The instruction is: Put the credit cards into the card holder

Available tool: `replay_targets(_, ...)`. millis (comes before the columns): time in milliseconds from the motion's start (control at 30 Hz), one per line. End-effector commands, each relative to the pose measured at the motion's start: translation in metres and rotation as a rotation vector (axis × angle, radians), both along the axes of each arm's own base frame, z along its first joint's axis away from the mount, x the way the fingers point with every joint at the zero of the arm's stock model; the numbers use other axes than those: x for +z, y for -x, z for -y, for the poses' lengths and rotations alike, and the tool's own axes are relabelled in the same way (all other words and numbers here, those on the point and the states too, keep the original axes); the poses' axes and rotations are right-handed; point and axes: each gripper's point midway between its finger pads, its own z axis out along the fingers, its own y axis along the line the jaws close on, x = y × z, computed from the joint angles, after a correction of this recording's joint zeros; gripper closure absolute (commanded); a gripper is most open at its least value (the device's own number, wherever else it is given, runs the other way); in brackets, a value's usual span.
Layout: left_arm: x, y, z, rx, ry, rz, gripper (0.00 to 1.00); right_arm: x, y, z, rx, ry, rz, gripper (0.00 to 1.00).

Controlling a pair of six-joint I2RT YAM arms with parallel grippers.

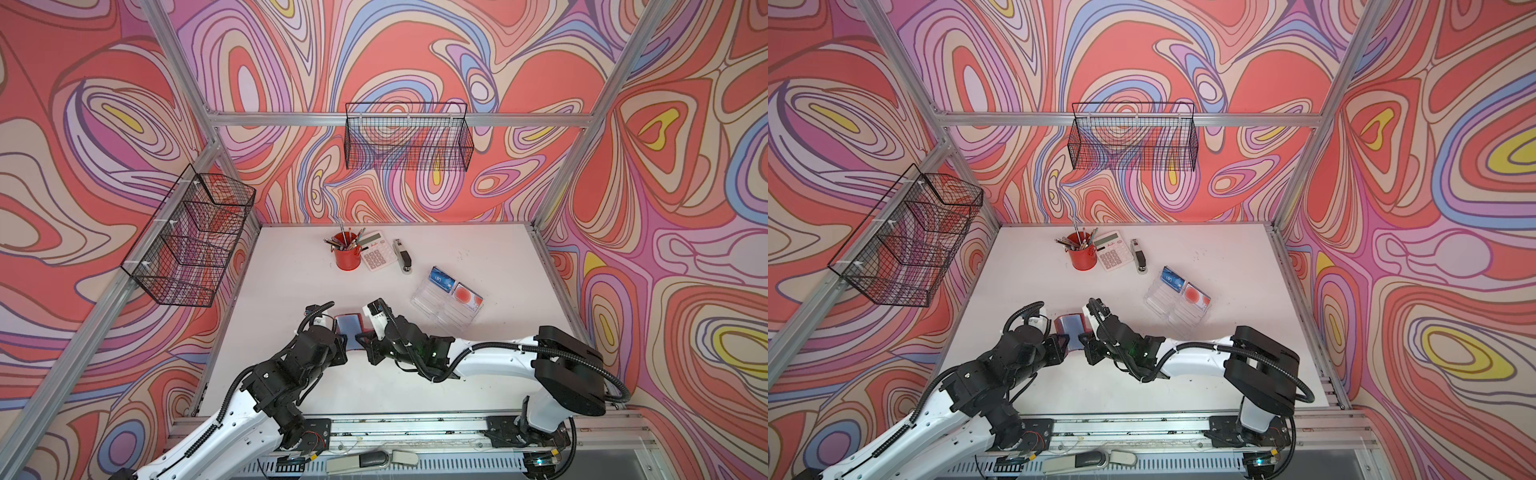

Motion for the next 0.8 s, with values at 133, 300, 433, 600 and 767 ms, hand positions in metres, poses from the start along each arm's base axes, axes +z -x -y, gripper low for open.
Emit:
replay_targets(133, 0.000, 0.001, -0.016, 0.070, -0.047, -0.013, 0.87, -0.003, -0.011, 0.002, -0.072, 0.028, -0.016, 1.00)
replay_targets(300, -0.001, 0.001, -0.024, 0.097, -0.073, -0.009, 0.89, -0.009, -0.015, 0.003, -0.094, 0.050, -0.031, 1.00)
replay_targets(433, -0.005, -0.002, -0.025, 0.104, -0.098, -0.007, 0.92, -0.016, -0.020, 0.007, -0.122, 0.063, -0.055, 1.00)
replay_targets(600, -0.014, -0.007, -0.028, 0.127, -0.151, -0.026, 0.94, -0.037, -0.036, 0.020, -0.177, 0.087, -0.139, 1.00)
replay_targets(767, -0.028, -0.015, -0.026, 0.131, -0.183, -0.060, 0.95, -0.064, -0.043, 0.023, -0.206, 0.139, -0.211, 1.00)
